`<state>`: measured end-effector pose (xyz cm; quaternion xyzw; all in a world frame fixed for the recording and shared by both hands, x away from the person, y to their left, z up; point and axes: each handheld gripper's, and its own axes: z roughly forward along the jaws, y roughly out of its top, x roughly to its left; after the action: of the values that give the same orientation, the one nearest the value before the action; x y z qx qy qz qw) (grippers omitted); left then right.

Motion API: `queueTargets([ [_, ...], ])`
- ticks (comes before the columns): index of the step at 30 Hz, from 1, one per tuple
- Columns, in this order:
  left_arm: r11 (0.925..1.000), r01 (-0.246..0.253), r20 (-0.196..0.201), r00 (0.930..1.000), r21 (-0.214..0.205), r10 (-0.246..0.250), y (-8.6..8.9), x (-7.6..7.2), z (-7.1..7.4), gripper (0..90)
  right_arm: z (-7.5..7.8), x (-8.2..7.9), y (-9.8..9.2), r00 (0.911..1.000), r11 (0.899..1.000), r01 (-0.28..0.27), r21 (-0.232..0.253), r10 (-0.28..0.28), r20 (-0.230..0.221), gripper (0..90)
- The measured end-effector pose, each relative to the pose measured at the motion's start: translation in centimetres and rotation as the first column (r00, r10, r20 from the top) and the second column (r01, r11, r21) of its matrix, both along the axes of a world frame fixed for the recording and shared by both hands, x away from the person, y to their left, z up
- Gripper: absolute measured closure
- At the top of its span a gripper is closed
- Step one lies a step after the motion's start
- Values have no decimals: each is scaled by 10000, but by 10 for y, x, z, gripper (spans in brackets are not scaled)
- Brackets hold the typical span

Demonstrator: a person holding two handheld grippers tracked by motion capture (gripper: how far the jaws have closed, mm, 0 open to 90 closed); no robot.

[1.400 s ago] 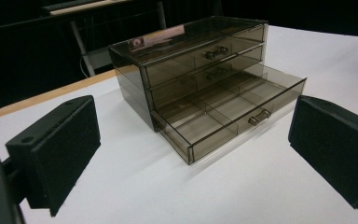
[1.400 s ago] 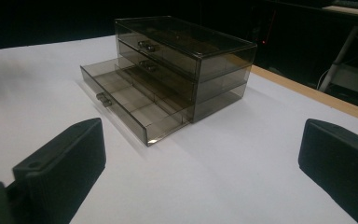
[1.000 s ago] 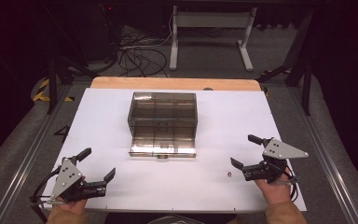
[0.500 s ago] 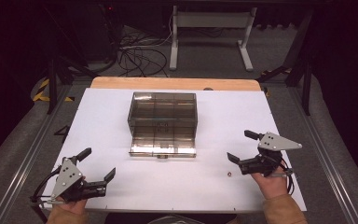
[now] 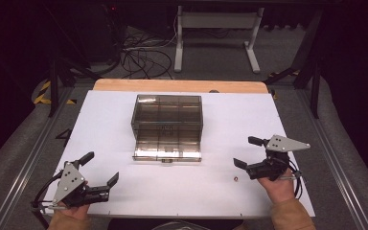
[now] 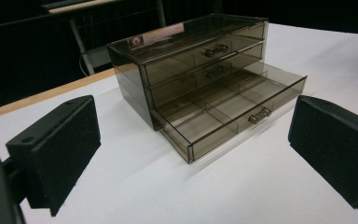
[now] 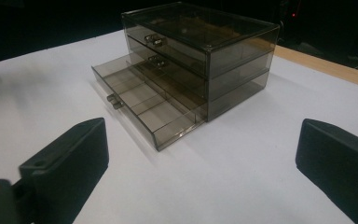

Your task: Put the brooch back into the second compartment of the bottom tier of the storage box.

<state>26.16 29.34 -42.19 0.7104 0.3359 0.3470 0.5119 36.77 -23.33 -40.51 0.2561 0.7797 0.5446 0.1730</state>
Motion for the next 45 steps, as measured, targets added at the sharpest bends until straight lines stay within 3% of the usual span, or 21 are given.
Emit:
queueTargets([
  [3, 10000, -3, 7, 10000, 11, 3, 0, 0, 0, 31, 1, 0, 1, 9996, 9989, -202, -424, 193, -214, 107],
  [5, 10000, -7, 0, 10000, -3, 7, 0, 0, 0, 31, 3, -2, 3, 9995, 9962, -312, -818, 303, -120, 148],
  [7, 10000, -6, -3, 10000, 8, 6, 0, 0, 0, 31, 5, -3, 6, 9991, 9909, -407, -1283, 388, -171, 150],
  [10, 10000, -11, -7, 10000, 17, 11, 0, 0, 0, 31, 7, -3, 7, 9989, 9873, -461, -1521, 438, -188, 150],
  [16, 10000, -10, -17, 10000, 20, 10, 0, 0, 0, 31, 8, 0, 10, 9956, 9756, -797, -2047, 678, -649, 152],
  [20, 10000, -20, -15, 10000, 16, 20, 0, 0, 0, 31, 8, 2, 13, 9922, 9633, -996, -2492, 774, -972, 141],
  [21, 10000, -16, -13, 10000, 15, 16, 0, 0, 0, 31, 8, 2, 15, 9924, 9552, -985, -2792, 735, -988, 144],
  [31, 10000, -17, 6, 10000, 4, 17, 0, 0, 0, 31, 9, 3, 23, 9884, 9279, -1214, -3524, 803, -1292, 158],
  [42, 10000, -23, -8, 10000, 22, 23, 0, 0, 0, 31, 8, 5, 22, 9834, 9160, -1556, -3697, 1084, -1452, 179],
  [45, 10000, -8, -10, 10000, 43, 8, 0, 1, 0, 31, 7, 5, 23, 9802, 9028, -1687, -3955, 1113, -1640, 246],
])
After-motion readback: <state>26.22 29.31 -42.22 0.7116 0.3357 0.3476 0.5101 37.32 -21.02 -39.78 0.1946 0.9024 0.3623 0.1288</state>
